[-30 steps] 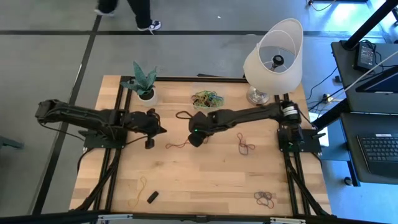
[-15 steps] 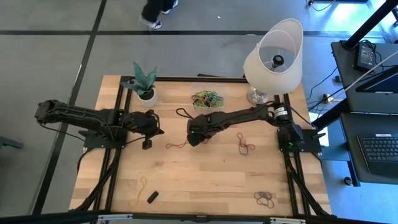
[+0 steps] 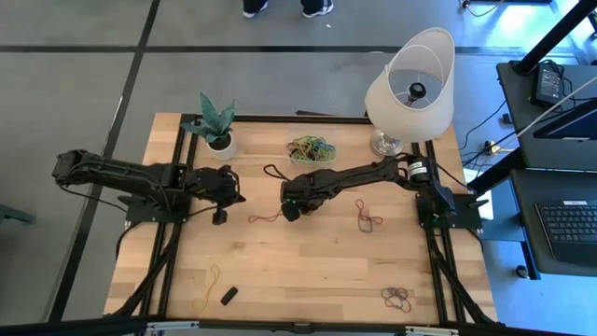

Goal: Pick and place rubber bands into bin
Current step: Put the red rubber band into the transparent bin

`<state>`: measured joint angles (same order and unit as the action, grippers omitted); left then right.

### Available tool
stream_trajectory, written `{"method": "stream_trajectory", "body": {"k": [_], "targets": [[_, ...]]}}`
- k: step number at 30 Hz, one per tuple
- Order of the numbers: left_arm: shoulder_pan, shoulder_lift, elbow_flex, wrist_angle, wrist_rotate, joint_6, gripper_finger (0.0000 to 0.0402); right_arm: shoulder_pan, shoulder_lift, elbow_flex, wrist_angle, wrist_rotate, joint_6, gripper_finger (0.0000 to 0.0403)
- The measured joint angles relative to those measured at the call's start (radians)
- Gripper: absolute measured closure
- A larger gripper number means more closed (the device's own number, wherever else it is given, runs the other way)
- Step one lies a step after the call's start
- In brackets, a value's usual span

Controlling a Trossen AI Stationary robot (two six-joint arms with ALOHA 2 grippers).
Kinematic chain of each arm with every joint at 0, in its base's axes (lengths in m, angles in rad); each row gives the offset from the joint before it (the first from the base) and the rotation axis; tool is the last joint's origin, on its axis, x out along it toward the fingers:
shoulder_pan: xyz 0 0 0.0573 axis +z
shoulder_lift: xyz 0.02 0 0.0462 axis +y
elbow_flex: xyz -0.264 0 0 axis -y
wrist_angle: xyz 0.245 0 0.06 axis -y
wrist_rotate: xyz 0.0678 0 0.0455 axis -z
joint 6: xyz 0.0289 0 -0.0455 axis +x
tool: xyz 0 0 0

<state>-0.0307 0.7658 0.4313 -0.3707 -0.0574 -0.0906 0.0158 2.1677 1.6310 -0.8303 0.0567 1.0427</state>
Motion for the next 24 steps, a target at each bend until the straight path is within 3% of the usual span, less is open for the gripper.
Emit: {"method": "stream_trajectory", "body": {"k": [3, 16, 24], "targets": [[0.0, 0.0, 0.0, 0.0, 0.0, 0.0, 0.0398, 0.005, 0.0, 0.0, 0.001, -0.006, -0.023, 0.0394], [0.0, 0.0, 0.0, -0.009, 0.024, 0.0, 0.0398, 0.044, -0.054, 0.081, -0.06, 0.101, -0.056, 0.04], [0.0, 0.0, 0.0, -0.023, 0.025, -0.009, 0.0398, 0.071, -0.084, 0.282, -0.335, 0.234, -0.087, 0.0401]]}}
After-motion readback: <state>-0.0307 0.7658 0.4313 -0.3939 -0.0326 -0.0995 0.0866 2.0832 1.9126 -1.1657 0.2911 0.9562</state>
